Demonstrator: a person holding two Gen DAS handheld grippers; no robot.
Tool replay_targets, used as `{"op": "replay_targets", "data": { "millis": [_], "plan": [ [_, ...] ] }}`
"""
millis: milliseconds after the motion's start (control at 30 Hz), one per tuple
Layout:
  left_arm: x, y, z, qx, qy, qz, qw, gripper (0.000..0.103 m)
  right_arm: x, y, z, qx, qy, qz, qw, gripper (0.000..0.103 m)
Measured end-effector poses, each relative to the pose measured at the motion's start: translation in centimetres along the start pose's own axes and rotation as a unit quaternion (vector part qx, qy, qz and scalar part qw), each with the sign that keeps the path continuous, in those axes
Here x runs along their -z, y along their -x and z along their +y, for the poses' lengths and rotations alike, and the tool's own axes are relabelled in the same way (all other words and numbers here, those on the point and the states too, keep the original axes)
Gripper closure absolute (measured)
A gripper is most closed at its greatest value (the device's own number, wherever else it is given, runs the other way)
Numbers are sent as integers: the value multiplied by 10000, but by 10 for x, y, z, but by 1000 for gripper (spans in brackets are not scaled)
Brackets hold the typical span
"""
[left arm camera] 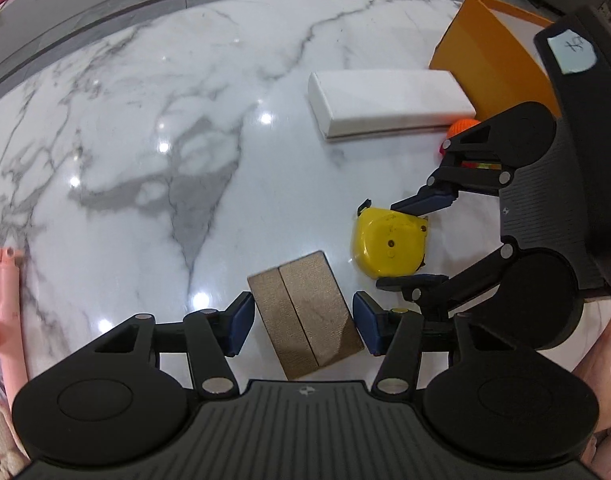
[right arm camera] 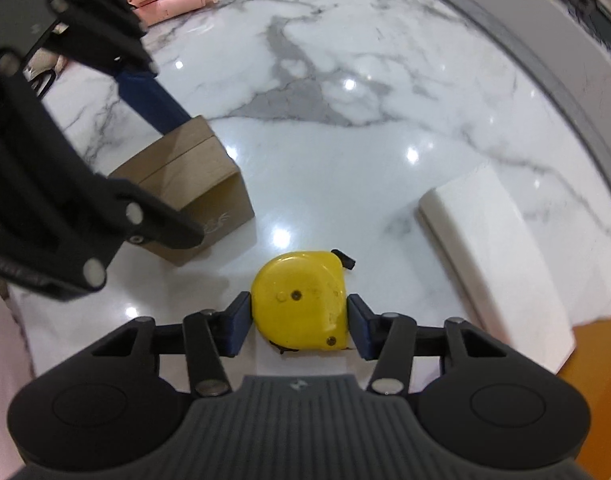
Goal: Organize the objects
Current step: 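Grasp the brown cardboard box with the left tool while the right tool grasps the yellow tape measure, then carry the cardboard box and tape measure over the orange box with both tools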
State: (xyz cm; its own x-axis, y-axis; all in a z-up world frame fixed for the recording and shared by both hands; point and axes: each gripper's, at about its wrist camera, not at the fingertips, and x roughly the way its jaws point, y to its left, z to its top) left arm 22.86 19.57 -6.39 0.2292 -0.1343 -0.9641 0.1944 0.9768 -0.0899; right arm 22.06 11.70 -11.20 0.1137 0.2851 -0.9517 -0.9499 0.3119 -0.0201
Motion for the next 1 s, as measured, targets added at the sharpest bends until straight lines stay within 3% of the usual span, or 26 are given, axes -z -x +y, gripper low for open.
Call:
{"op": "replay_targets", "data": {
  "millis": [300,667,1000],
  "plan": [
    [9,5,-2,-2,212,-90,9997,44,3,6,15,92,195,-111,9997,49],
    [24,26,-20,-114,115,-549,9984,48,10,13,25,194,83,-270,9994,51],
    [36,100,-80,-120,-500,-1226,9911,50,34,106,43,359,308,-686,9965,51]
  ]
}}
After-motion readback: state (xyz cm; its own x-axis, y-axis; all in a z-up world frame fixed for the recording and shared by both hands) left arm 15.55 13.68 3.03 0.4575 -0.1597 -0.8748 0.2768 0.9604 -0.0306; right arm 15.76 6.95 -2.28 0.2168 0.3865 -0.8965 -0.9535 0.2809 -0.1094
